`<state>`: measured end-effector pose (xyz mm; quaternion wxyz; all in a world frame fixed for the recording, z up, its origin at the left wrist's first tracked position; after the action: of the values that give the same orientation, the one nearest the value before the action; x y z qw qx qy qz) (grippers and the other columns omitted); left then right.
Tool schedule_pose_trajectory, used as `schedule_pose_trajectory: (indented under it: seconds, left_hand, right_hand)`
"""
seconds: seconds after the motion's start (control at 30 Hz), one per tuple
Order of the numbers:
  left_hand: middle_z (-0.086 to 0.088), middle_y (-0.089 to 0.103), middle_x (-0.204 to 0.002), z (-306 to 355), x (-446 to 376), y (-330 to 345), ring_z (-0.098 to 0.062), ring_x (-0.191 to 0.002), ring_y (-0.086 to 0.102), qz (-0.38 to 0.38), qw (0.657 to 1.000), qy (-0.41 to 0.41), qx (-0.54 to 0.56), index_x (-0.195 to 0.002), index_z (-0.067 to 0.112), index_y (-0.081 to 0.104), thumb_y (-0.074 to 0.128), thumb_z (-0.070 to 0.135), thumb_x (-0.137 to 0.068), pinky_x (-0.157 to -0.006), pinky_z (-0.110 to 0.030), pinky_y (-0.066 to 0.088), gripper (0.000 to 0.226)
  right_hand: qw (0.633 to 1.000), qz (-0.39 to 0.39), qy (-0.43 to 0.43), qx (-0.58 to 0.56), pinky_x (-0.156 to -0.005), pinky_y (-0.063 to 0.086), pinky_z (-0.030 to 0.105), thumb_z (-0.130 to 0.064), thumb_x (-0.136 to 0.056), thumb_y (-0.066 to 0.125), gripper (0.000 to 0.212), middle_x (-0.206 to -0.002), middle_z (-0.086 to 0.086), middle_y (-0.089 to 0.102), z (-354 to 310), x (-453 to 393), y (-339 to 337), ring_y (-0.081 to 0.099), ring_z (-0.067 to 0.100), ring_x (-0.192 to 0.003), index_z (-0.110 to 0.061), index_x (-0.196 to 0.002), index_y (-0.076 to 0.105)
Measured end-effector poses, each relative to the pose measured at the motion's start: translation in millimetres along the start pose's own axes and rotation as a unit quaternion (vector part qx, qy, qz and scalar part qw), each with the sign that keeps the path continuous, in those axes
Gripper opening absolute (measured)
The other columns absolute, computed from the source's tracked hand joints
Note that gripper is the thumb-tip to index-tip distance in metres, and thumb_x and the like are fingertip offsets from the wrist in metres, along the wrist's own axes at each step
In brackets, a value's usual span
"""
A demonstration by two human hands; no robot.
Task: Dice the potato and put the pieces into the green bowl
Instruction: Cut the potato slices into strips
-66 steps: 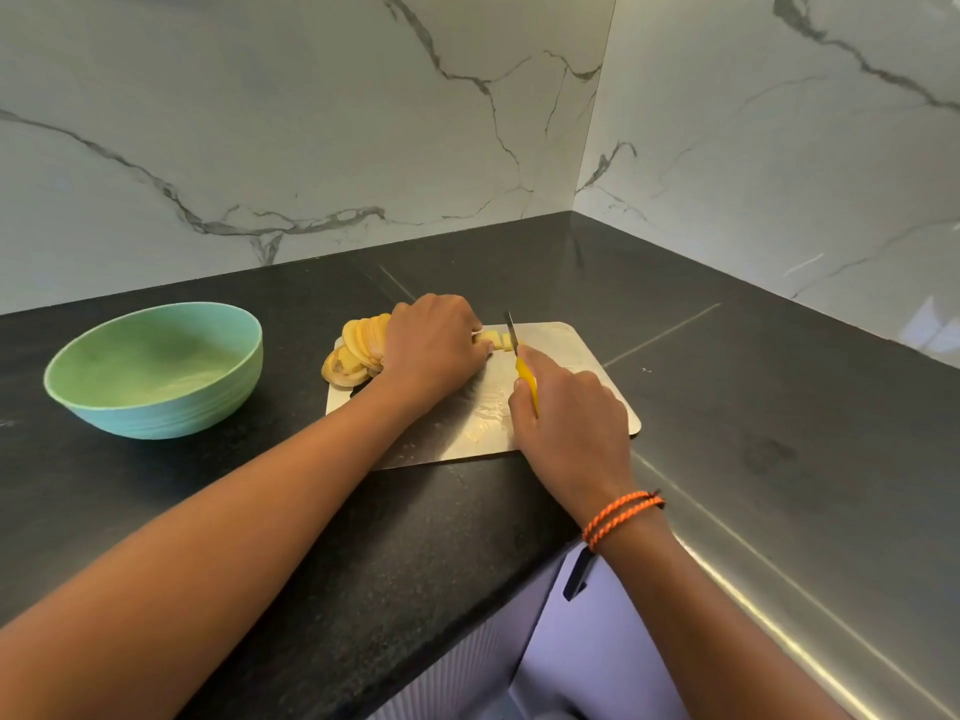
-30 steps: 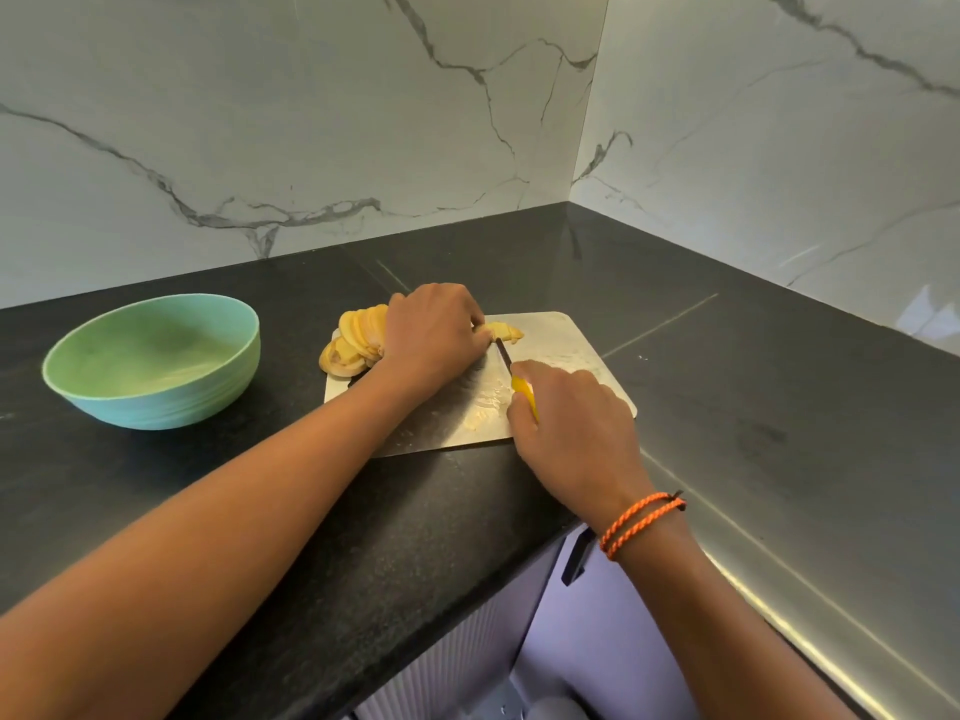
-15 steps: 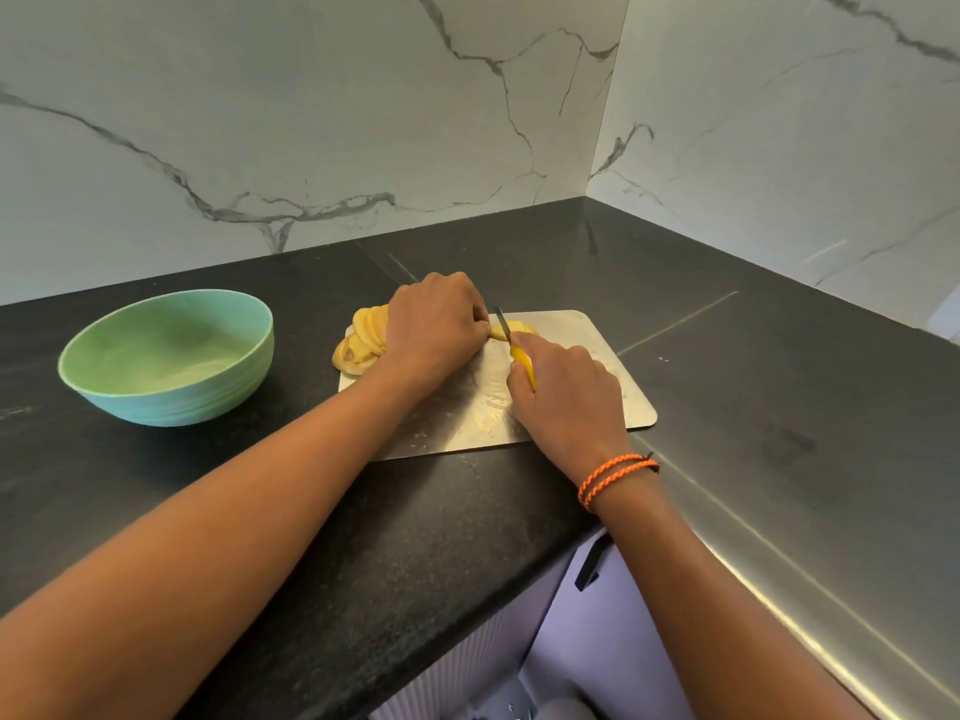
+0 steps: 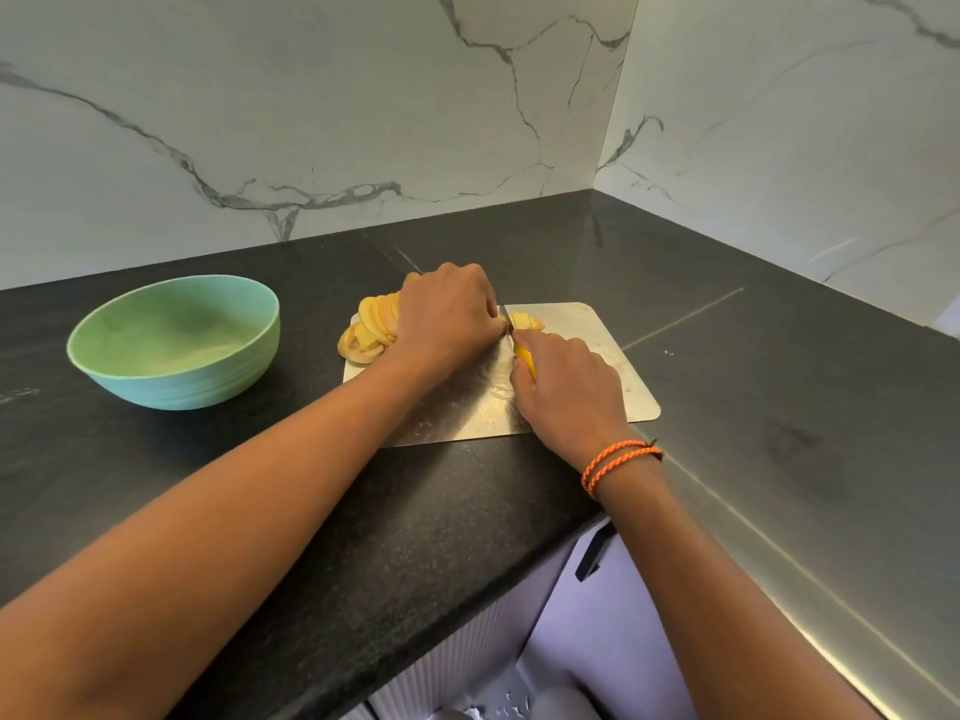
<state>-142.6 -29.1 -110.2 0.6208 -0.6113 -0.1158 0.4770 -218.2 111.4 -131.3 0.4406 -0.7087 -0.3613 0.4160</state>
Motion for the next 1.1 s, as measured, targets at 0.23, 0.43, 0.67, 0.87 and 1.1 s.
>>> schedule_pose_trajectory:
  seconds: [0.23, 0.43, 0.67, 0.87, 1.1]
  left_hand:
    - [0.008, 0.075, -0.081, 0, 2, 0, -0.019, -0.078, 0.068, -0.001, 1.0, -0.008, 0.003, -0.088, 0.03, 0.082, 0.077, 0.049, -0.088, -0.078, -0.04, 0.058, 0.02]
    - [0.007, 0.075, -0.08, 2, 5, -1, -0.017, -0.072, 0.067, 0.006, 1.0, 0.009, 0.003, -0.092, 0.027, 0.083, 0.074, 0.038, -0.093, -0.072, -0.038, 0.059, 0.014]
    - [0.001, 0.076, -0.085, 0, 1, 3, -0.023, -0.075, 0.068, -0.019, 1.0, 0.014, 0.018, -0.094, 0.022, 0.083, 0.065, 0.019, -0.096, -0.069, -0.039, 0.06, 0.019]
    - [0.004, 0.076, -0.096, -13, -14, -11, -0.02, -0.078, 0.063, -0.076, 0.997, 0.015, 0.019, -0.096, 0.028, 0.083, 0.064, 0.011, -0.095, -0.068, -0.038, 0.051, 0.026]
    - [0.018, 0.076, -0.093, -41, -22, -17, -0.009, -0.094, 0.069, -0.278, 0.955, 0.033, 0.099, -0.097, 0.035, 0.083, 0.085, 0.045, -0.085, -0.086, -0.04, 0.059, 0.016]
  right_hand:
    - [1.0, -0.005, 0.002, -0.01, -0.08, 0.043, 0.039, -0.035, -0.106, 0.039, 0.043, -0.125, 0.006, 0.066, 1, 37, -14, 0.06, 0.03, -0.109, -0.03, -0.148, 0.048]
    - [0.998, 0.045, 0.005, -0.043, -0.087, 0.047, 0.042, -0.037, -0.106, 0.041, 0.043, -0.125, 0.008, 0.067, 1, 46, -37, 0.06, 0.032, -0.112, -0.032, -0.148, 0.05]
    - [1.0, 0.022, 0.012, -0.002, -0.087, 0.05, 0.044, -0.043, -0.105, 0.043, 0.039, -0.123, 0.006, 0.07, 54, -20, -36, 0.062, 0.034, -0.113, -0.033, -0.14, 0.058]
    - [0.999, 0.038, -0.004, 0.031, -0.07, 0.051, 0.041, -0.047, -0.103, 0.045, 0.028, -0.088, 0.0, 0.068, 86, -22, -30, 0.063, 0.027, -0.086, -0.032, -0.119, 0.062]
    - [0.997, 0.05, -0.056, 0.022, -0.075, 0.053, 0.04, -0.036, -0.104, 0.053, 0.026, -0.103, -0.007, 0.057, 78, -35, -31, 0.06, 0.02, -0.097, -0.031, -0.126, 0.066]
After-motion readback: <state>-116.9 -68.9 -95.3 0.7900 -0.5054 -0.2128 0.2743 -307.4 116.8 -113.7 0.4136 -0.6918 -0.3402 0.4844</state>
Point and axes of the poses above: each hand's wrist, its own x-axis away from the middle knuckle, its own y-axis out of the palm, z = x × y, the point moved 5 cm from there along -x, towards the middle knuckle
